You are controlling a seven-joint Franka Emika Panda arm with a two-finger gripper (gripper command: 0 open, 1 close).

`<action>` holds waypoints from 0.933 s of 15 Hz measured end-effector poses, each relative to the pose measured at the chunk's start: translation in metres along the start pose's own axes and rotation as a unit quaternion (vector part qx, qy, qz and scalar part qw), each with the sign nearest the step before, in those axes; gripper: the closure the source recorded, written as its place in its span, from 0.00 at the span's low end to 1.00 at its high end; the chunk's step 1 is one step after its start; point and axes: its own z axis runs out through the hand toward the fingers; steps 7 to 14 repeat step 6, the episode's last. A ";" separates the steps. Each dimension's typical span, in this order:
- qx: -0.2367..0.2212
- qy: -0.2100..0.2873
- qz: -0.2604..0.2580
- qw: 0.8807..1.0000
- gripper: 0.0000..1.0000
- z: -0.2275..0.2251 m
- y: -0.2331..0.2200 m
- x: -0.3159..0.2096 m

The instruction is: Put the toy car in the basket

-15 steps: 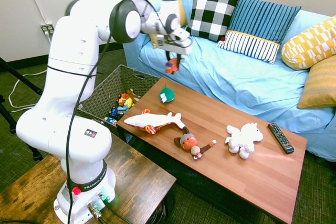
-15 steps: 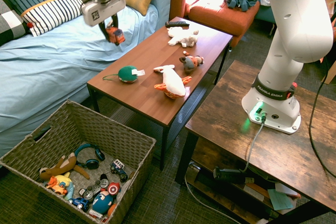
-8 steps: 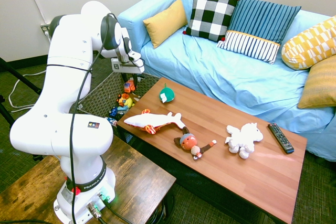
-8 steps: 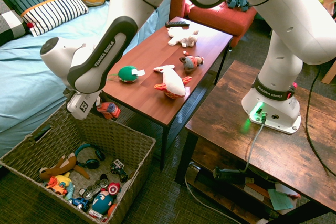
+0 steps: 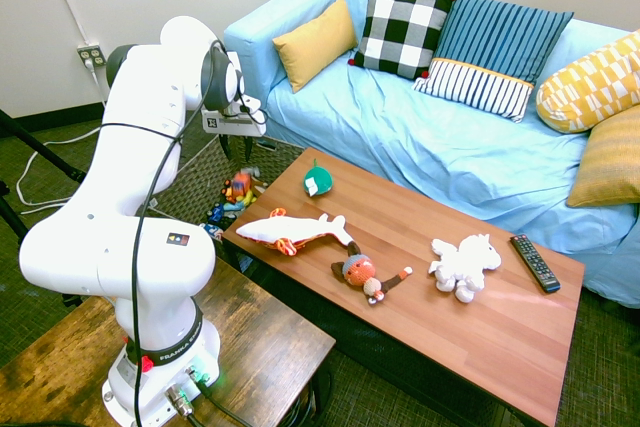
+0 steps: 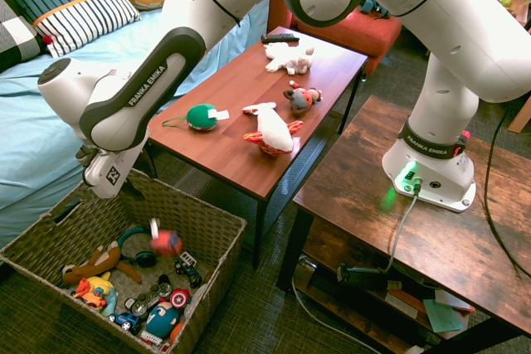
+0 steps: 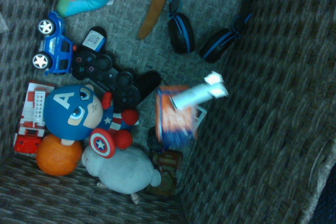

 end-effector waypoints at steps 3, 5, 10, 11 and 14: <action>0.001 0.048 0.040 0.998 0.00 -0.025 0.036 0.057; 0.008 0.076 0.098 0.992 0.00 -0.071 0.108 0.121; 0.015 0.077 0.125 0.989 0.00 -0.093 0.149 0.147; 0.015 0.077 0.125 0.989 0.00 -0.093 0.149 0.147; 0.015 0.077 0.125 0.989 0.00 -0.093 0.149 0.147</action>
